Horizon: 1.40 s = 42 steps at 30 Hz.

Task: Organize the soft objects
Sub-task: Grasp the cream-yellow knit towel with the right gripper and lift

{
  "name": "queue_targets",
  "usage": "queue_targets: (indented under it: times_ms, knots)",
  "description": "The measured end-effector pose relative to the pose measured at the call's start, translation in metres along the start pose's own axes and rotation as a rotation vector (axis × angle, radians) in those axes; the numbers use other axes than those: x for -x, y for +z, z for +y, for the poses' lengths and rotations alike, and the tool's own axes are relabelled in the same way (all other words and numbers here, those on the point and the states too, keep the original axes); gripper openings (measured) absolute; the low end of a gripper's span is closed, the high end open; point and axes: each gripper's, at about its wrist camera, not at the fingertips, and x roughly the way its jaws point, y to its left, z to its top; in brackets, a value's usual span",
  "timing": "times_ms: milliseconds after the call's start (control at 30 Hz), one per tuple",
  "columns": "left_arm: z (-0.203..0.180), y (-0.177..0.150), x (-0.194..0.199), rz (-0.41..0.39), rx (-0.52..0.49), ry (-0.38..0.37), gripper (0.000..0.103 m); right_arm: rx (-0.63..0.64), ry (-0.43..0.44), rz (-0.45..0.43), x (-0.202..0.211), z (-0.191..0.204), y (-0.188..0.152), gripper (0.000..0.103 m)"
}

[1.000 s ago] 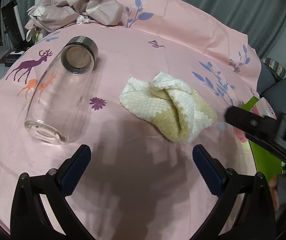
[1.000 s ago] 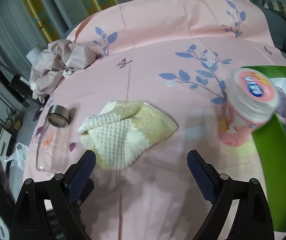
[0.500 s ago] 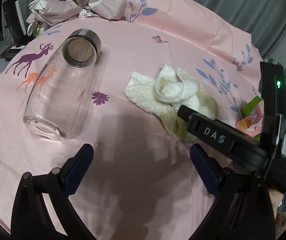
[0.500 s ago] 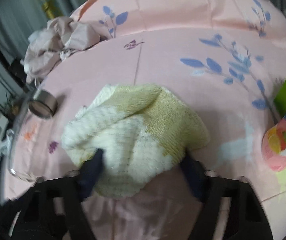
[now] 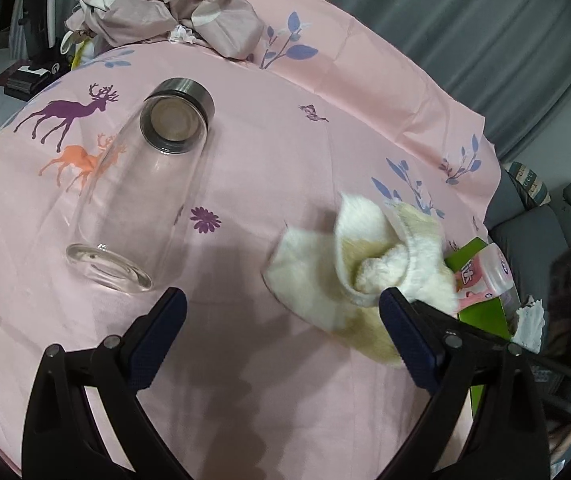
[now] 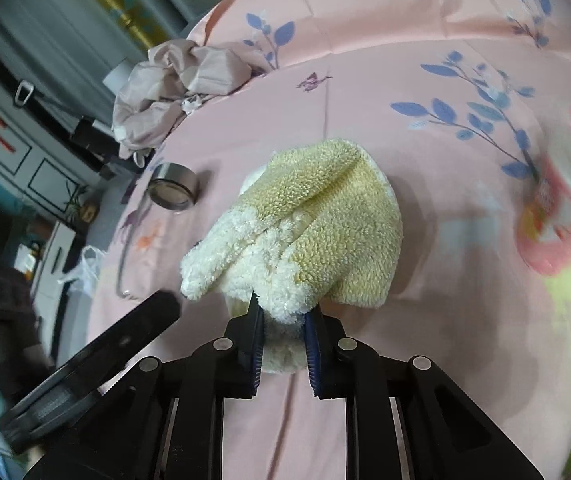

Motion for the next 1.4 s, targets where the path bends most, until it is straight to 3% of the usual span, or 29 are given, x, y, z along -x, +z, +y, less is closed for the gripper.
queue_targets:
  times_ms: [100, 267, 367, 433, 500, 700, 900, 1067, 1133, 1200, 1300, 1400]
  knots:
    - [-0.001, -0.001, 0.0, 0.003, 0.003, -0.001, 0.096, -0.018, 0.045, 0.022, 0.016, -0.001, -0.003, 0.019]
    - [-0.002, -0.003, -0.004, 0.017, -0.009, 0.021, 0.096, -0.047, -0.003, 0.082, 0.009, -0.007, -0.005, 0.021]
    - [-0.004, -0.004, -0.008, 0.031, -0.016, 0.018, 0.096, -0.095, -0.1, 0.126, -0.005, -0.019, -0.005, 0.041]
    - [-0.006, -0.007, -0.011, 0.04, -0.025, 0.015, 0.097, -0.107, -0.095, 0.128, -0.004, -0.023, -0.003, 0.062]
    - [-0.009, -0.008, -0.014, 0.052, -0.035, 0.006, 0.097, -0.12, -0.064, 0.105, 0.005, -0.026, -0.001, 0.074]
    - [-0.022, -0.016, -0.025, 0.105, -0.084, -0.048, 0.097, -0.143, -0.118, -0.024, 0.036, -0.035, 0.003, 0.084]
    - [-0.035, -0.03, -0.049, 0.202, -0.083, -0.116, 0.097, -0.153, -0.097, -0.039, 0.025, -0.039, 0.008, 0.084]
    - [-0.05, -0.038, -0.056, 0.195, -0.188, -0.072, 0.095, -0.166, -0.145, 0.044, -0.009, -0.048, 0.007, 0.084]
    - [-0.051, -0.04, -0.056, 0.179, -0.214, -0.051, 0.089, -0.146, -0.151, 0.093, -0.022, -0.049, 0.005, 0.084]
    - [-0.051, -0.04, -0.058, 0.179, -0.208, -0.06, 0.081, -0.148, -0.13, 0.078, -0.024, -0.05, 0.005, 0.084]
    - [-0.05, -0.039, -0.06, 0.18, -0.198, -0.067, 0.079, -0.121, -0.13, 0.078, -0.026, -0.047, 0.002, 0.084]
    - [-0.053, -0.041, -0.061, 0.177, -0.217, -0.063, 0.071, -0.086, -0.122, 0.089, -0.029, -0.041, 0.0, 0.073]
